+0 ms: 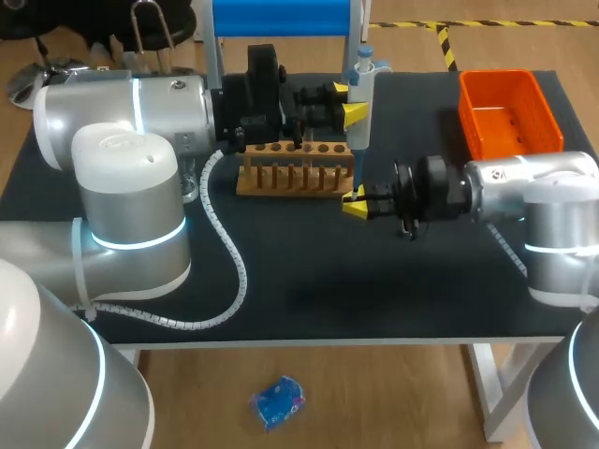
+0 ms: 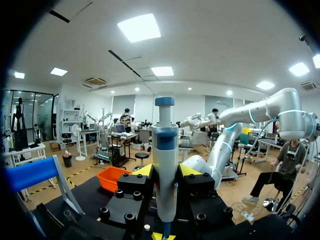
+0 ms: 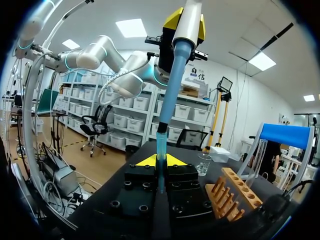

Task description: Invert the test tube, pick up the pipette, mount the tip to pipette, aspirate from beaker and dispense into the tube, eject the tip, return the pipette, and cap with the stopper.

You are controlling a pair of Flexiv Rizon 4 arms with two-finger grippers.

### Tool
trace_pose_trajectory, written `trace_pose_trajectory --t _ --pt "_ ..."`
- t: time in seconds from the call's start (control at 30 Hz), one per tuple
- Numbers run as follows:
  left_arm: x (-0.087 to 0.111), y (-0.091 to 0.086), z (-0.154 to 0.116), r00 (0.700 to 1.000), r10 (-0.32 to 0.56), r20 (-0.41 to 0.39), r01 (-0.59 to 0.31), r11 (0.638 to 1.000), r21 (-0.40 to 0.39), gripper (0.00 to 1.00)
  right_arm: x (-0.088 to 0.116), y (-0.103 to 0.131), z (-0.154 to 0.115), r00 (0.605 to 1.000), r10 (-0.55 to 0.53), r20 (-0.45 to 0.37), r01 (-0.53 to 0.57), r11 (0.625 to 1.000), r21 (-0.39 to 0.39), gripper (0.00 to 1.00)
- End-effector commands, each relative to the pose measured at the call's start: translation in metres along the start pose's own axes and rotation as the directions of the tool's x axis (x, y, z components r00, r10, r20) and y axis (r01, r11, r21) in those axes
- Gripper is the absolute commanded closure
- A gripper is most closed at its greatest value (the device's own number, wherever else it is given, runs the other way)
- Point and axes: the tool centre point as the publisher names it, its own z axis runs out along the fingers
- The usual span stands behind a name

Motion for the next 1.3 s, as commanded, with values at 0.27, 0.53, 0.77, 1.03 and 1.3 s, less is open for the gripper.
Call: trace_pose_trajectory --t 0.27,0.53,0.77,1.03,1.3 --pt "-0.0001 0.0004 0.0005 1.0 0.0 0.0 0.0 1.0 0.002 1.0 0.0018 0.0027 -0.0012 1.0 -0.002 0.0 0.002 1.0 0.01 1.0" --pt "-0.0001 0.0004 0.0005 1.0 0.0 0.0 0.0 1.0 0.002 1.0 0.0036 0.0027 0.0001 1.0 0.01 0.001 -0.01 1.0 0.003 1.0" --pt "-0.0001 0.0004 0.0005 1.0 0.0 0.0 0.0 1.0 0.002 1.0 0.0024 0.0048 0.0021 1.0 0.019 0.009 -0.019 1.0 -0.013 1.0" --pt "-0.0001 0.0004 0.0005 1.0 0.0 0.0 0.0 1.0 0.002 1.0 0.0004 0.0082 0.0018 0.999 0.042 0.023 -0.041 0.997 -0.058 1.0" --pt "-0.0001 0.0004 0.0005 1.0 0.0 0.0 0.0 1.0 0.002 1.0 -0.0022 0.0118 0.0019 0.999 0.029 0.018 -0.028 0.999 -0.046 1.0"
